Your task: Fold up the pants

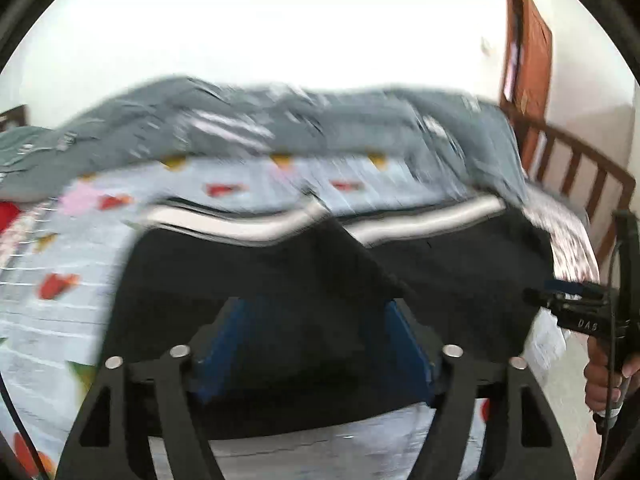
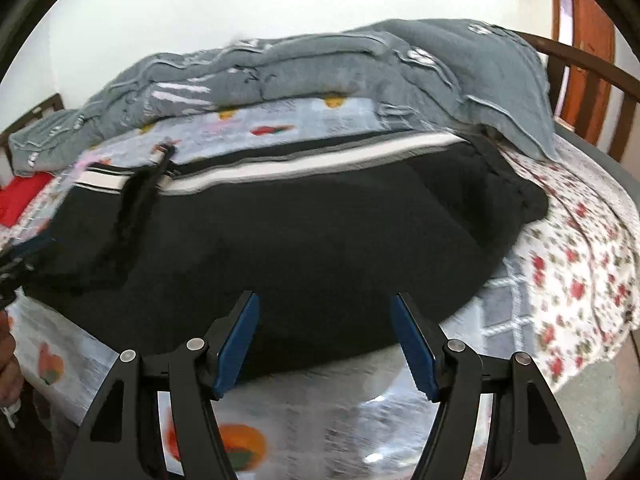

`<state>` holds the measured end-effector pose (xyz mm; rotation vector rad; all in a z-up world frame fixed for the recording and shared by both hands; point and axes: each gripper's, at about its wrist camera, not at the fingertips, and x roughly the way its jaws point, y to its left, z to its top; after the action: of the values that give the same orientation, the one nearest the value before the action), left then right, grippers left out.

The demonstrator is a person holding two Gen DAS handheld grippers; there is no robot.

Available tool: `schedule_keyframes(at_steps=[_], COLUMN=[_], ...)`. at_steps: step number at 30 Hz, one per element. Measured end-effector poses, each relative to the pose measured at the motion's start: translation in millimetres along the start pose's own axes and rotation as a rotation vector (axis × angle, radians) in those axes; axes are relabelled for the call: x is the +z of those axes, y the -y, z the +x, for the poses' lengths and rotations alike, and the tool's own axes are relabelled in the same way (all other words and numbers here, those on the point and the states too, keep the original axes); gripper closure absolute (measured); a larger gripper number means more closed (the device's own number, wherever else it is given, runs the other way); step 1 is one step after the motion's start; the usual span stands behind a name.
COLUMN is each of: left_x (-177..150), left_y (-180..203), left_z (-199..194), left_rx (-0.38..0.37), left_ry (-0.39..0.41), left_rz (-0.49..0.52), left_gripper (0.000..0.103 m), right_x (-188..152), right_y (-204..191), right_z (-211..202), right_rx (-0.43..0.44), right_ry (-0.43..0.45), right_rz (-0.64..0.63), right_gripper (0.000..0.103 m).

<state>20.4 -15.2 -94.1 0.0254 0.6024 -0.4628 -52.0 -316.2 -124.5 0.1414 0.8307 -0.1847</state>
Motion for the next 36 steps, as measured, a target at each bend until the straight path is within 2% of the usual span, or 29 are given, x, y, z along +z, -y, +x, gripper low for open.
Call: schedule_keyframes(at_steps=[4,9,10,13,15,17,18,19,20,23,28,32,36], left_x=[-3,-20,-25,-35,-38,-46,-50,-54,-57,-65,-71,-72,-71], left_y=[-51,-103,-111,-135,-143,-146,-145,-142,-137,-124,-121,-109,-113], left_z=[-22,-32,-35,-43,-44,-43,-38,-34,-30,-15,-1,0,0], left_rx=[0.154,0.264,0.268,0.251,0.202,0.126,0.083,0.066,0.071,0.154,0.199,0.213,0.224], left_ry=[0.012,-0.023,-0.028,-0.027,-0.018,-0.036,-0.069,-0.092,-0.11,-0.14,-0.165,-0.181,-0.17], left_rz=[-0.063,-0.162,-0.187,-0.267,-0.291,-0.297,-0.285,-0.269,-0.242,-0.175,-0.156,-0.061,-0.092], left_gripper=[0.03,0.03,0.03,0.03,0.03,0.03,0.03,0.03,0.03,0.03,0.028,0.029,0.028], right_x=[15,30,32,31,28,26,26,25,25,25,32,33,32], right_y=[-36,-88,-98,-115,-122,-136,-139,-143,-144,-143,-135,-135,-138], right_z=[8,31,42,78,89,90,91,91,88,87,96,96,96], right_rx=[0.131,0.288,0.322,0.323,0.295,0.294,0.322,0.331,0.32,0.326,0.362,0.364,0.356], right_ry=[0.008,-0.004,-0.029,-0.131,-0.132,-0.095,-0.108,-0.121,-0.111,-0.114,-0.149,-0.154,-0.147], right_rz=[-0.002,0.005,0.013,0.062,0.068,0.023,0.01,0.004,0.009,0.003,0.044,0.055,0.062], right_gripper=[0.035,0.035,0.035,0.035,0.034,0.047,0.072,0.075,0.076,0.077,0.075,0.074,0.072])
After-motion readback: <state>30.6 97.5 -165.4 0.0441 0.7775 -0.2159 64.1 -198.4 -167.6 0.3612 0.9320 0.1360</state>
